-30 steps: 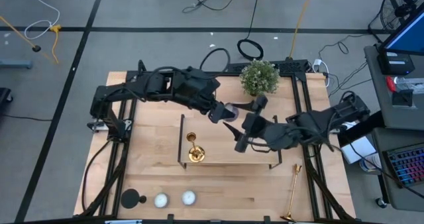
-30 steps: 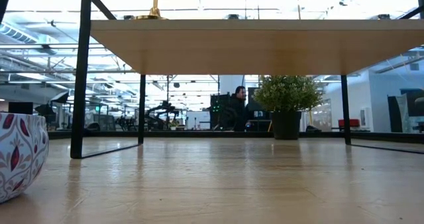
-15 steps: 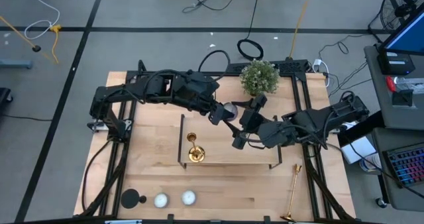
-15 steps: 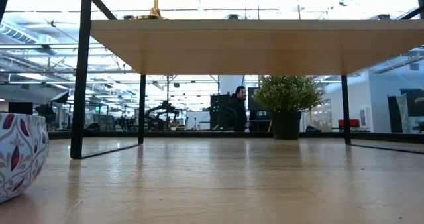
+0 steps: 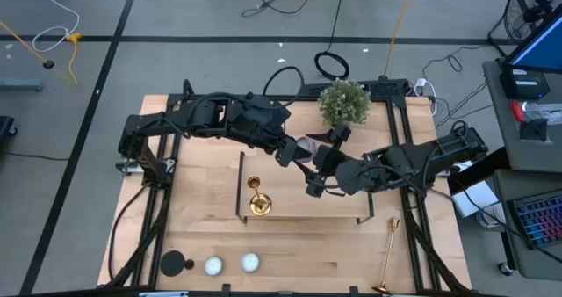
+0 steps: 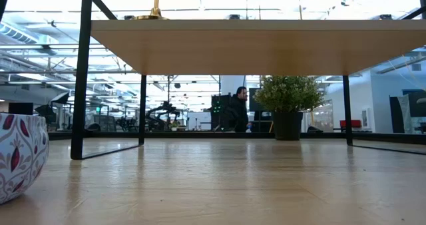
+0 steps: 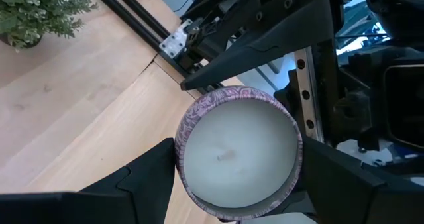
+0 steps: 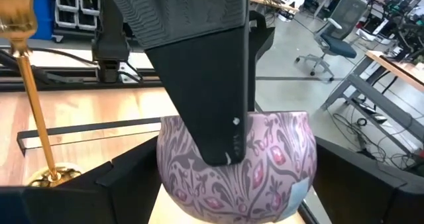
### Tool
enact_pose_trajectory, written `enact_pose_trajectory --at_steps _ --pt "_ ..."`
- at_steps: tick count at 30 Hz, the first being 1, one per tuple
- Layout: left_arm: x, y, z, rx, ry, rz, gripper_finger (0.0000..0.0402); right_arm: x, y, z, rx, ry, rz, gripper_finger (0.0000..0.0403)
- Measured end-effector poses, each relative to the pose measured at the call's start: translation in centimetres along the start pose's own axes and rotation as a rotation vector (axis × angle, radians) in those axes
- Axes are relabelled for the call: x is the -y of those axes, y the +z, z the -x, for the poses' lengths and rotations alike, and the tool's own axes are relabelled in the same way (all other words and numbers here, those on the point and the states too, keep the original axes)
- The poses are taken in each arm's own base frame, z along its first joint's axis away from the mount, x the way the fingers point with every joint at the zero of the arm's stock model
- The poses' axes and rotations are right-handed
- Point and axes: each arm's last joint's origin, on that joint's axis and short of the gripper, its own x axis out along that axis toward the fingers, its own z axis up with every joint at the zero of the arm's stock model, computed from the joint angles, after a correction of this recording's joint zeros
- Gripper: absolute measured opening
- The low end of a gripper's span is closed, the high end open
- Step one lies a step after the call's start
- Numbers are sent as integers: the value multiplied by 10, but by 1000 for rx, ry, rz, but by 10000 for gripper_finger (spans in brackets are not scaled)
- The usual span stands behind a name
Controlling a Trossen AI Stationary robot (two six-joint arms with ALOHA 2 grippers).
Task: Pick & Place candle stick holders
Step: Put the pink scented candle on the shelf
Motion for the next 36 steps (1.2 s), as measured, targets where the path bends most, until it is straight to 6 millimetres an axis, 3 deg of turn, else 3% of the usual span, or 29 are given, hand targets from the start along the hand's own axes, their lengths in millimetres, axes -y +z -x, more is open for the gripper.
enact_pose_trajectory --at_steps 22,29,36 --pt "-3 -6 0 -50 48 7 281 0 -2 -4 -22 42 -82 335" --pt "-4 -7 0 -66 46 1 281 0 -3 -11 -48 90 -118 296" --pt "-4 -9 0 -93 41 3 281 0 -3 -11 -46 86 -115 297"
